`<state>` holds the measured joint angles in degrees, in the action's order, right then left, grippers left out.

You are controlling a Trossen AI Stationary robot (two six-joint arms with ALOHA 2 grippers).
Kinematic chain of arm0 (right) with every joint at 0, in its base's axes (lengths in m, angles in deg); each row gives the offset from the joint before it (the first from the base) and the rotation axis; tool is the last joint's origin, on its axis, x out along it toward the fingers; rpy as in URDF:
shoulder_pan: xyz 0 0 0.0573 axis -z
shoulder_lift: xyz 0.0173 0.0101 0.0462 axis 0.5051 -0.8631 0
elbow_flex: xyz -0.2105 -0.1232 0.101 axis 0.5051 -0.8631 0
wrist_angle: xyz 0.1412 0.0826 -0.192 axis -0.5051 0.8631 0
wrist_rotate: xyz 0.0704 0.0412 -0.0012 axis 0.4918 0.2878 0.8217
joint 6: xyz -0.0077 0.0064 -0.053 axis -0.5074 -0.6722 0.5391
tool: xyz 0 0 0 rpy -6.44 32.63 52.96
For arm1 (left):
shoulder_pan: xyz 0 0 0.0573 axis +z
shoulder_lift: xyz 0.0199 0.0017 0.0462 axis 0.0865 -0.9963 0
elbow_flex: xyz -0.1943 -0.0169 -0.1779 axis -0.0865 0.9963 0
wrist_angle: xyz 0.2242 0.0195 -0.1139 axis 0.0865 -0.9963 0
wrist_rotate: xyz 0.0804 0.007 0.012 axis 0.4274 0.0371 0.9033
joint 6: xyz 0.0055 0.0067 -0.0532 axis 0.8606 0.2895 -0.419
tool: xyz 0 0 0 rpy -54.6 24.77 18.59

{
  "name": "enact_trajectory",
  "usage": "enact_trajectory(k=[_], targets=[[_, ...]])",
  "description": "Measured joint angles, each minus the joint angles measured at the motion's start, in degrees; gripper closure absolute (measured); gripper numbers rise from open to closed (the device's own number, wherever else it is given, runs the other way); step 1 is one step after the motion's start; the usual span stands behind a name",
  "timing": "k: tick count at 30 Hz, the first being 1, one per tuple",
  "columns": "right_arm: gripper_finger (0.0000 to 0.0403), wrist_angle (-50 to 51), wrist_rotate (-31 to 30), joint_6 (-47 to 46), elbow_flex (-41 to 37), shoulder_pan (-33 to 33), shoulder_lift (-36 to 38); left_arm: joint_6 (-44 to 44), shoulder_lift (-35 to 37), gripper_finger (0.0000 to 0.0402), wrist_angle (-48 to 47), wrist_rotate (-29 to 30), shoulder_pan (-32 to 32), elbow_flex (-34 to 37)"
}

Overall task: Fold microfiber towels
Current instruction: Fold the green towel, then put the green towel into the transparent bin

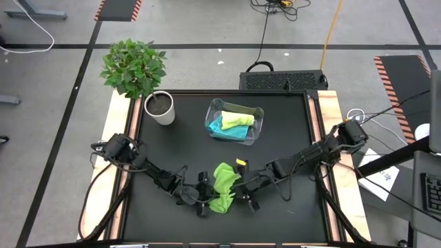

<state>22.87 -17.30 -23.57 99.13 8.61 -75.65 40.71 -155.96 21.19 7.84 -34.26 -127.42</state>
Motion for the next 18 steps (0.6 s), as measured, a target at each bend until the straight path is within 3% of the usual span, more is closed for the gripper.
enact_trajectory(k=[4,11,14,18], targets=[[0.0355,-6.5,-0.3,-8.0,-6.3,-0.1,0.6,3.6,0.0,0.0353,1.7,1.0,-0.5,0.0],[0.0343,-31.5,0.1,-23.1,-19.3,0.4,0.6,18.1,2.4,0.0353,3.5,5.8,-3.2,0.0],[0.033,-42.7,-0.2,-28.7,-23.1,0.4,0.7,18.3,5.0,0.0353,0.4,6.3,-3.3,0.0],[0.0316,-46.4,-3.8,-34.2,-25.9,0.4,0.7,15.8,6.6,0.0353,-3.8,6.5,-1.2,-0.1]])
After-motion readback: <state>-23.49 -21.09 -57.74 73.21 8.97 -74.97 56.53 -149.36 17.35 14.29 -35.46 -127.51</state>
